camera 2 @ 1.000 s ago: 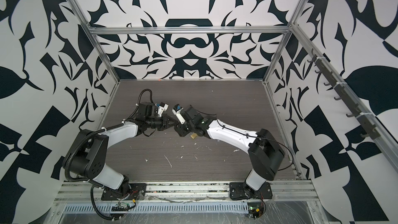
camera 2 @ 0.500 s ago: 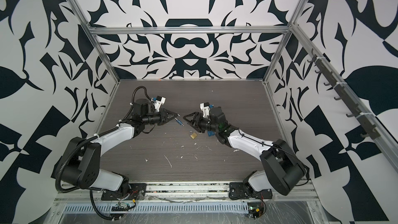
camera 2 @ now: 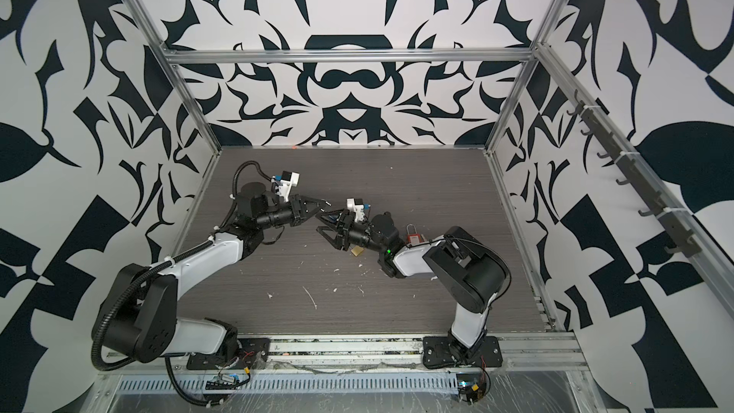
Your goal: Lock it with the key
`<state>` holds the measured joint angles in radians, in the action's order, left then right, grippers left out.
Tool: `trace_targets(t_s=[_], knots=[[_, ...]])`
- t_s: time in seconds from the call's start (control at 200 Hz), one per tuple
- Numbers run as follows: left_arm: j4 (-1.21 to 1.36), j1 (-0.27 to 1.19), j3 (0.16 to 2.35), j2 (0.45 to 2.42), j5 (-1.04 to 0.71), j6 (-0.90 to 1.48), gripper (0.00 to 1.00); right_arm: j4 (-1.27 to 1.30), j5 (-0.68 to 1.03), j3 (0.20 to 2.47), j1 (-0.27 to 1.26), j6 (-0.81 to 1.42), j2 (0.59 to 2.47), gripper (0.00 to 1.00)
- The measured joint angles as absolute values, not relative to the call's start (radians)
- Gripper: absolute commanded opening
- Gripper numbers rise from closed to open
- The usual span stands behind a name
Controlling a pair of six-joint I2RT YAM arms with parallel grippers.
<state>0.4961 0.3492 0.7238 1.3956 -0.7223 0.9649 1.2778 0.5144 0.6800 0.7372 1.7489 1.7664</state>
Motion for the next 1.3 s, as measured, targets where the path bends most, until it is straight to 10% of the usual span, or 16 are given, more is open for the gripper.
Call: trace_targets(t_s=[1.3], knots=[[0.670, 0.348, 0.685, 1.400, -0.731, 1.088, 0.00, 1.328, 0.495, 0.637, 0.632, 1.767, 1.727, 0.21]])
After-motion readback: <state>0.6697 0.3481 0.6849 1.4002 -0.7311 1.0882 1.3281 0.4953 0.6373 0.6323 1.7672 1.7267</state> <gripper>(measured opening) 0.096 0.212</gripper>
